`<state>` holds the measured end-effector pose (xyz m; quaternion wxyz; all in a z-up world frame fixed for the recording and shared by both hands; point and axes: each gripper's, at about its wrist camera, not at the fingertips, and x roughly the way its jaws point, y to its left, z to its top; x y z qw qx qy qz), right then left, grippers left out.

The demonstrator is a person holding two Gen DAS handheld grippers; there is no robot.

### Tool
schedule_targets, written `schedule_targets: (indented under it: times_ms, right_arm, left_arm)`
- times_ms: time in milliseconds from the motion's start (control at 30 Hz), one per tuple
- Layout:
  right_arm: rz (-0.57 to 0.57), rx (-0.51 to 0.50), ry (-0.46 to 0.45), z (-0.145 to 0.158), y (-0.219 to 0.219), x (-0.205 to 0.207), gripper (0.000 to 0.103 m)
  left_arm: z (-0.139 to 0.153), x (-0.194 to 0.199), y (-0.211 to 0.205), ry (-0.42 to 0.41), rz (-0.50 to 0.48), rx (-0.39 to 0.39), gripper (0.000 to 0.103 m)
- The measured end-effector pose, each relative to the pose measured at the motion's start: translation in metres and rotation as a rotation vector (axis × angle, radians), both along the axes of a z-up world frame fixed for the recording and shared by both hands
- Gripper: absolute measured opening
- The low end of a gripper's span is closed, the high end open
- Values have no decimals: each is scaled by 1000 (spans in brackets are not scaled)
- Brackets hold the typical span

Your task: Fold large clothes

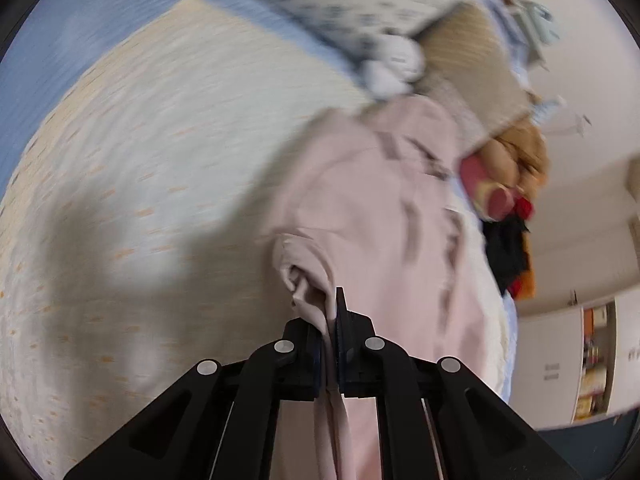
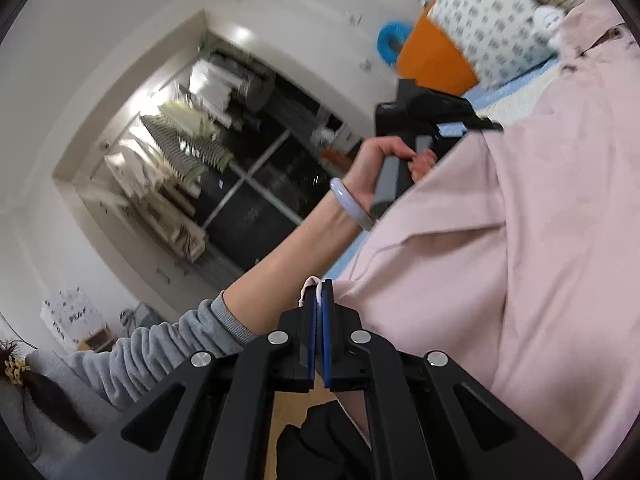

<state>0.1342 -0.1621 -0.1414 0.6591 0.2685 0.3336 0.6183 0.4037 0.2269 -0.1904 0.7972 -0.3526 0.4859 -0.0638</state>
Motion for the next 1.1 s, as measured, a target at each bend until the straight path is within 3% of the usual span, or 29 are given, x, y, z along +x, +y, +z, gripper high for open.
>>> schedule_targets:
  times_ms: [100,167,400,467,500,533,633,700,733,800,933,1033,1100]
  right_arm:
    - [-92,17,-8,1,-35,-16,3]
    - [-159,10,0,-6,-56,-27,3]
    - [-278,-48,103,-58,-96,-49,3]
    - [-313,-96,122,-71,-105,-55,3]
    - [-325,-127,123,-75,-106,-57,5]
    - [-344,-174,122,-80,-107,-59,5]
    - [-329,-293,107,-80,-106,-68,16]
    - [-330,-329,35,-65,-113,-81,50]
    - [-351,-350,-31,-49,-119,-92,54]
    - [-350,-327,-91,-26,-126,-104,54]
    - [-366,-230,-195,18,-134,-110,53]
    - [-442,-308,-253,25,-128,-92,52]
    - [-483,-376,-236,17,-121,-73,47]
  left_arm:
    - [33,22,-70,-32,-117,104,10]
    - [39,33,-115,-30,-191,179,10]
    - [-16,50,-237,59,-364,376,14]
    - [-42,51,-253,85,-380,434,28]
    - [-51,50,-258,93,-387,455,45]
    - [-59,45,-267,69,-403,486,51]
    - [-56,29,-293,33,-470,577,85]
    - [-48,14,-302,29,-520,578,85]
    - [-38,2,-303,12,-535,548,85]
    - [-16,-25,-292,-30,-544,438,85]
    - [7,-84,-270,-82,-579,331,85]
    - [-8,-127,-270,-28,-646,294,83]
    - [-22,-154,-264,11,-687,295,82]
